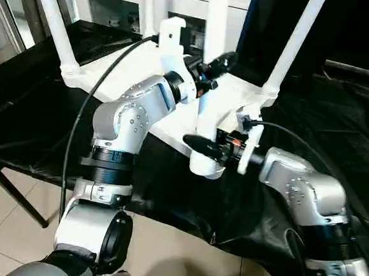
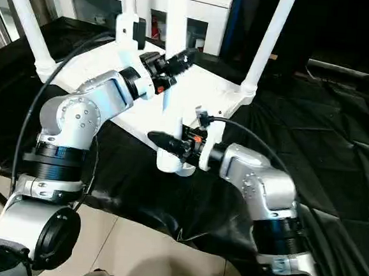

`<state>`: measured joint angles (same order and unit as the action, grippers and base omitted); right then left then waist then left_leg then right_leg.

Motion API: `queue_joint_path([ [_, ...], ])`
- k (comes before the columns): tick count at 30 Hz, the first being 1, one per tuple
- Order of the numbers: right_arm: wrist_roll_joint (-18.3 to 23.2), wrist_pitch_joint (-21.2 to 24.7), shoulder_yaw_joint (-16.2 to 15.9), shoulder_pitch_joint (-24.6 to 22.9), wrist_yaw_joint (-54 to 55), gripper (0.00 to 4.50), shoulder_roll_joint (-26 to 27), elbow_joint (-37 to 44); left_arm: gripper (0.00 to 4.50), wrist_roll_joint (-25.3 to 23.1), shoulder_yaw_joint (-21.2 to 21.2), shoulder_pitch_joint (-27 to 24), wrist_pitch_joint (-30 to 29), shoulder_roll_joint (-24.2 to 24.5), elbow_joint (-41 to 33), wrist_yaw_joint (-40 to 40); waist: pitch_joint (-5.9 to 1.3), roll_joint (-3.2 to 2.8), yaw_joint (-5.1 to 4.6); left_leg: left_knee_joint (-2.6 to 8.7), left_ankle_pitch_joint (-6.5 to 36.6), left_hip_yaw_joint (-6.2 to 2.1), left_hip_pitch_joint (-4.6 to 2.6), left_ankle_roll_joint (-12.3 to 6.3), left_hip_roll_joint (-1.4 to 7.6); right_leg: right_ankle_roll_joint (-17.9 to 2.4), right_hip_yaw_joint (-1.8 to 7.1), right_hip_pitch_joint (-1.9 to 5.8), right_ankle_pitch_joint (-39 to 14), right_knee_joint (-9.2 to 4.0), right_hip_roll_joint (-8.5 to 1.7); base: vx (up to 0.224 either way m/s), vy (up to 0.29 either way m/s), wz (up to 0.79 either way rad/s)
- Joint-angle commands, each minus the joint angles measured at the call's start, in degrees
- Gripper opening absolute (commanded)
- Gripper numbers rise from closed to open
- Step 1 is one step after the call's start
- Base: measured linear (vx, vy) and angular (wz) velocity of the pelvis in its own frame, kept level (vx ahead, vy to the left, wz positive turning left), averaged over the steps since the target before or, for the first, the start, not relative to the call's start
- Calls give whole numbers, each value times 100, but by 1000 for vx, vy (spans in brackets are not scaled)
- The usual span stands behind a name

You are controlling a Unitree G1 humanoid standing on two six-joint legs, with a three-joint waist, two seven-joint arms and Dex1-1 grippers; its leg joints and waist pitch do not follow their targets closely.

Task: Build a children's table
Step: Pick table leg

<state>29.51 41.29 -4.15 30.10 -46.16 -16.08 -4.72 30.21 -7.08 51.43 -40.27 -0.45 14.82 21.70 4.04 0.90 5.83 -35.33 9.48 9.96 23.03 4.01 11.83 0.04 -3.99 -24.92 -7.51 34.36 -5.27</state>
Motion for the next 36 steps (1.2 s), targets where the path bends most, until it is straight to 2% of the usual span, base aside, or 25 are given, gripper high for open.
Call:
queue_joint_path([
  [1, 179, 125, 67, 147, -206, 315, -94, 180, 179, 80, 108, 6, -96, 20, -59, 114, -522, 91, 16, 396, 981, 20, -104, -112, 41, -757, 153, 388, -1812, -398, -211, 0, 0, 0],
  [3, 349, 350, 76, 227, -615, 315, -362, 147, 179, 168, 197, 27, -234, 122, -103, 419, -522, 111, 19, 391, 955, 23, -103, -143, 35, -786, 149, 402, -1817, -393, -209, 0, 0, 0],
  [7, 368, 507, 13, 357, -1003, 315, -651, -77, 179, 337, 389, 13, -505, 303, -256, 987, -522, 121, 23, 382, 895, 29, -97, -160, 44, -832, 151, 395, -1807, -374, -220, 0, 0, 0],
  [8, 368, 507, 13, 357, -1003, 315, -651, -77, 179, 337, 389, 13, -505, 303, -256, 987, -520, 119, 22, 382, 888, 30, -98, -162, 45, -850, 153, 392, -1808, -376, -222, 0, 0, 0],
  [9, 403, 555, -16, 376, -1117, 315, -708, -107, 179, 371, 388, 19, -529, 316, -273, 1036, -519, 144, 17, 380, 890, 33, -100, -164, 50, -876, 151, 394, -1803, -378, -222, 0, 0, 0],
  [13, 502, 688, -76, 411, -1317, 315, -798, -162, 179, 533, 341, 34, -596, 308, -331, 1132, -516, 137, 26, 379, 933, 28, -101, -142, 54, -859, 150, 394, -1907, -386, -227, 0, 0, 0],
  [18, 565, 839, -94, 409, -1457, 315, -785, -202, 179, 627, 235, 61, -611, 232, -355, 1157, -520, 156, 32, 375, 937, 30, -104, -126, 52, -854, 146, 392, -1921, -388, -223, 0, 0, 0],
  [32, 594, 936, -38, 413, -1382, 315, -669, -362, 179, 864, 295, -17, -776, 296, -589, 1364, -527, 148, 58, 376, 861, 28, -103, -94, 60, -939, 154, 400, -1727, -356, -229, 0, 0, 0],
  [36, 590, 937, -51, 408, -1343, 315, -644, -398, 179, 900, 256, 5, -773, 313, -581, 1361, -522, 151, 65, 376, 902, 31, -106, -79, 53, -826, 151, 393, -1913, -383, -224, 0, 0, 0],
])
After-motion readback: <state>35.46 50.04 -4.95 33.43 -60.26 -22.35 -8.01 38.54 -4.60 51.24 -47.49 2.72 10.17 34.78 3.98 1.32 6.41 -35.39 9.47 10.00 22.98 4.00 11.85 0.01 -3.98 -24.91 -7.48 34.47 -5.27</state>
